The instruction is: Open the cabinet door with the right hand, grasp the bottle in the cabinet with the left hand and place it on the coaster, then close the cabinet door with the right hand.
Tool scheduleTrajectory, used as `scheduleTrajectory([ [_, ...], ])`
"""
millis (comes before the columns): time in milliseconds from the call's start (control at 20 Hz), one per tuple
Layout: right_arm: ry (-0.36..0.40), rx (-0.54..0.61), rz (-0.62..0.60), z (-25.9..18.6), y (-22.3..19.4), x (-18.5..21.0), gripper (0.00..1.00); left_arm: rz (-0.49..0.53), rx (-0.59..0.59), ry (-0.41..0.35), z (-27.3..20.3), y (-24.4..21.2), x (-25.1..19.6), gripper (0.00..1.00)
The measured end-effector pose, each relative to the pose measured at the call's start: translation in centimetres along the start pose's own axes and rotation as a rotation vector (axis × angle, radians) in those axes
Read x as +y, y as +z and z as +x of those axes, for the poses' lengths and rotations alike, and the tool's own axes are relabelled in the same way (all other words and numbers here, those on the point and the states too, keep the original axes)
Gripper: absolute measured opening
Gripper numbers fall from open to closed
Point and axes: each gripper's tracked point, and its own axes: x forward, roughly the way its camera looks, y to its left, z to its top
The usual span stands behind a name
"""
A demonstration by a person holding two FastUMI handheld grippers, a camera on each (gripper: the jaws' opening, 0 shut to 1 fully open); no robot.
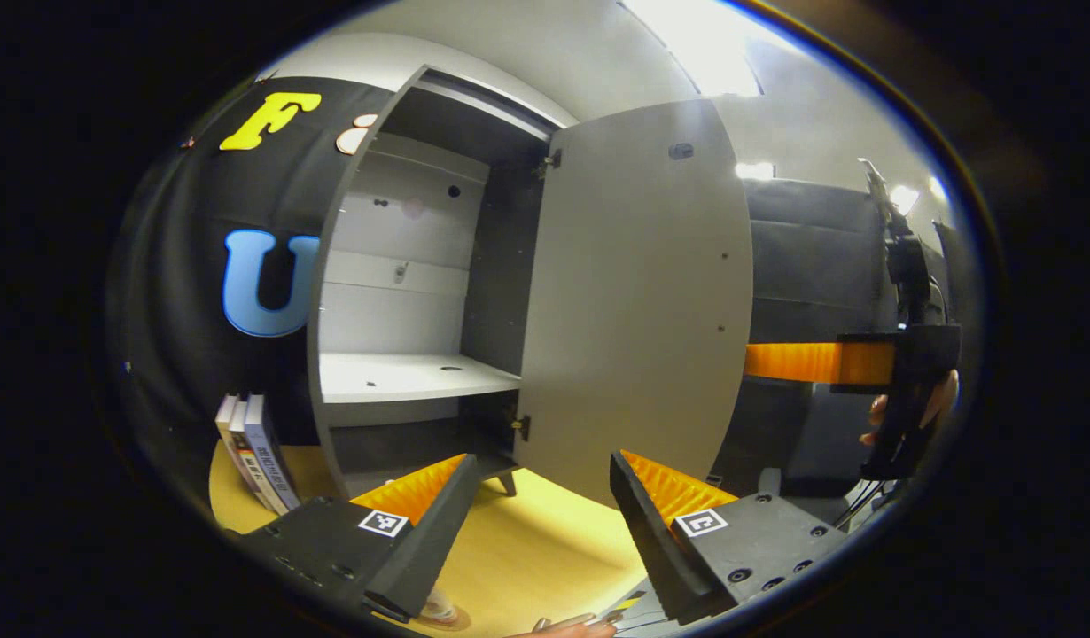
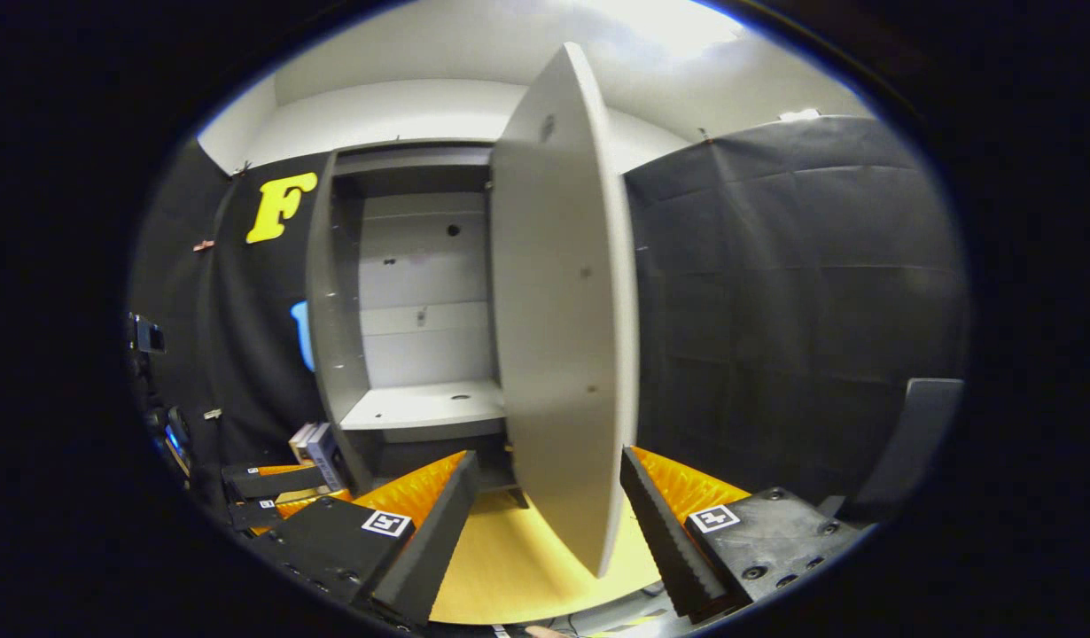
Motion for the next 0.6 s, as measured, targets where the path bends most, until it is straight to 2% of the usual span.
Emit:
scheduleTrajectory([
  [100, -0.069, -0.031, -0.021, 0.7, 0.9, -4.0, 0.98, -0.012, 0.004, -0.026, 1.7, 0.4, -1.3, 0.94],
  [250, -0.079, -0.04, -0.034, 3.1, 2.0, -7.5, 1.0, -0.006, 0.002, -0.025, 4.7, 0.6, -2.7, 0.94],
  [450, 0.021, -0.046, -0.014, 6.4, 3.3, -9.5, 0.98, -0.037, -0.012, 0.021, 8.1, 0.9, -4.1, 0.94],
  [500, 0.054, -0.042, -0.012, 7.1, 3.3, -9.4, 0.98, -0.042, -0.014, 0.029, 8.8, 1.0, -4.5, 0.97],
  [600, 0.164, -0.016, 0.017, 7.8, 3.1, -8.1, 0.98, -0.044, -0.003, 0.048, 9.8, 0.7, -5.0, 0.94],
])
